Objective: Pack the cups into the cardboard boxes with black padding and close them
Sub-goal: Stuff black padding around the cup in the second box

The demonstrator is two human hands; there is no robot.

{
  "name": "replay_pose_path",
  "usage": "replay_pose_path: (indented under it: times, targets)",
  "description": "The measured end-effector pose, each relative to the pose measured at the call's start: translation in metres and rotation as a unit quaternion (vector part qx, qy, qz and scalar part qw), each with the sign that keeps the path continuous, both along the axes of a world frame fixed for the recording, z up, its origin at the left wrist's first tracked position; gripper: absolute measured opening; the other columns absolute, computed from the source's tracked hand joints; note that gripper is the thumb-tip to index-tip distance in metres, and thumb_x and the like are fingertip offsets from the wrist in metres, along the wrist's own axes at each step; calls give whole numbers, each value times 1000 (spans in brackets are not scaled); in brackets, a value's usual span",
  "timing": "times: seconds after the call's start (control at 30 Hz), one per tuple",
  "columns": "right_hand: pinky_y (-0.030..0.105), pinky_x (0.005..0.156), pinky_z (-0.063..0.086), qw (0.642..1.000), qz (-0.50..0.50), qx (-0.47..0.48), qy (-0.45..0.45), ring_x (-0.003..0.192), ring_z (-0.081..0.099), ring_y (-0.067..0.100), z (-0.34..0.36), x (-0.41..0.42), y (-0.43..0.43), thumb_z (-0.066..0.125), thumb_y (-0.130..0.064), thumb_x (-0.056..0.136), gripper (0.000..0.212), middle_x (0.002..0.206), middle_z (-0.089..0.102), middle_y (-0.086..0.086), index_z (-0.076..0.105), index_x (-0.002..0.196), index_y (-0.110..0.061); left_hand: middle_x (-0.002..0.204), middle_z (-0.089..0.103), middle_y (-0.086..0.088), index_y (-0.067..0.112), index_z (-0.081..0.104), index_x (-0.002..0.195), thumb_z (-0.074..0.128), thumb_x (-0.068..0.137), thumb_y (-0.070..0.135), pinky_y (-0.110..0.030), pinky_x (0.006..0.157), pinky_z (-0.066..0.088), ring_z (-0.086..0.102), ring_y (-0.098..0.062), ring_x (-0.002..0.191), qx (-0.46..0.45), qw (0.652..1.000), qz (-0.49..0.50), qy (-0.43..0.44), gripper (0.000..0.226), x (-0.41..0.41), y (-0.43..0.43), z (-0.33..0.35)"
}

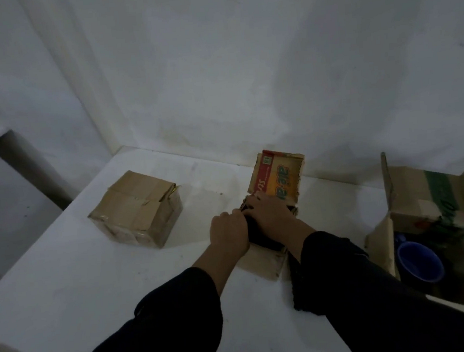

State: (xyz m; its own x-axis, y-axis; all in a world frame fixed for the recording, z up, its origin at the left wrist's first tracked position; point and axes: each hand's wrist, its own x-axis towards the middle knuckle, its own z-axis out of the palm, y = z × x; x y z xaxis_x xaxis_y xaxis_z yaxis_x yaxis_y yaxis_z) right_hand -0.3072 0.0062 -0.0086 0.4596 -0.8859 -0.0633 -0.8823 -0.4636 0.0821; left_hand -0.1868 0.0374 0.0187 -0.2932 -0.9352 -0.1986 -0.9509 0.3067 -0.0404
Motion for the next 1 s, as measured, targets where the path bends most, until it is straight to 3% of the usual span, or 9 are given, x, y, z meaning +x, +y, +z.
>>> replay_pose_path:
  times: [0.17,0.4,0.6,0.73,1.0]
  targets:
    - [40,92,40,1000,20,0,11,119,42,29,-1,-4,2,46,-24,96,31,133,47,4,56,125,-24,103,67,-6,10,61,99,45,96,12,-30,75,49,65,-23,93,3,999,49,-1,17,-7,-8,2]
    - [40,90,39,999,7,3,45,121,40,31,-4,-1,0,44,-26,96,32,134,47,2,52,127,-20,86,60,-6,12,62,90,42,95,5,-29,67,42,64,-23,92,-38,997,66,-21,22,-12,-6,7]
    - [42,101,33,999,-4,45,18,127,40,30,-10,-1,-3,42,-29,97,33,134,48,2,58,125,-22,106,56,-1,21,64,95,44,95,29,-39,91,33,46,-25,106,-81,994,37,-58,22,2,-4,-7]
    - [45,101,34,998,-16,65,12,123,42,28,-14,-2,-1,41,-29,97,34,135,47,2,55,128,-22,111,51,-7,13,65,97,34,92,35,-42,94,30,41,-27,109,-70,997,18,-16,39,6,-3,-12]
    - [42,92,39,994,-37,102,-2,120,43,28,-9,0,2,41,-26,98,34,136,45,3,50,130,-21,119,48,-9,9,61,106,33,92,32,-43,97,28,38,-28,113,-20,999,-19,-32,39,19,-3,-9]
